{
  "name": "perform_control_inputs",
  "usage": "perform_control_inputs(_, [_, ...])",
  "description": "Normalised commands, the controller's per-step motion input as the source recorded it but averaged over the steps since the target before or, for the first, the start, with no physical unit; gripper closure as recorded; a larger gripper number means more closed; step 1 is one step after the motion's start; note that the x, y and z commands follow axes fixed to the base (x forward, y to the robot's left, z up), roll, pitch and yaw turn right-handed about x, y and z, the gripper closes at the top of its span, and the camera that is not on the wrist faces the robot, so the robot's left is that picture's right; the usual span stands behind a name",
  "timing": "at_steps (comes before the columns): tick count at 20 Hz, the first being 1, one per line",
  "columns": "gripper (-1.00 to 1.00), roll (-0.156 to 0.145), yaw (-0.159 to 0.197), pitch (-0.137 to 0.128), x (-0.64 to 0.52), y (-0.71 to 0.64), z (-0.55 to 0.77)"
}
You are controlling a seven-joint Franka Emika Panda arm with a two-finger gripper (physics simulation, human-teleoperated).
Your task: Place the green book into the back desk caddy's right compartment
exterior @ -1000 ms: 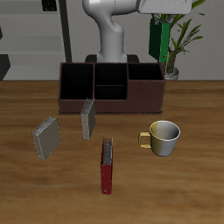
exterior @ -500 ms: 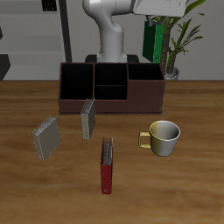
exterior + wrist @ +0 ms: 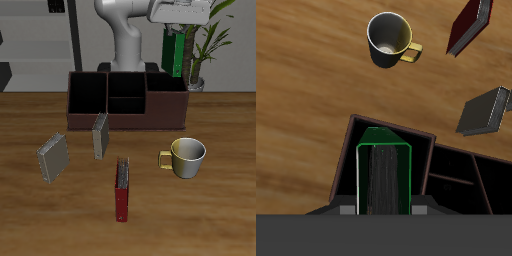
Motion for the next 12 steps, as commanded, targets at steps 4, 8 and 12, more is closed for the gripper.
perform_control_inputs(4, [1.00,0.018,0.001,0.027,0.04,0.03,-0.14])
perform_control_inputs(8, [1.00,-0.001,-0.008,0.024,0.05,-0.02,-0.14])
perform_control_inputs(12, [1.00,-0.001,-0.006,0.037,0.03,-0.03,-0.18])
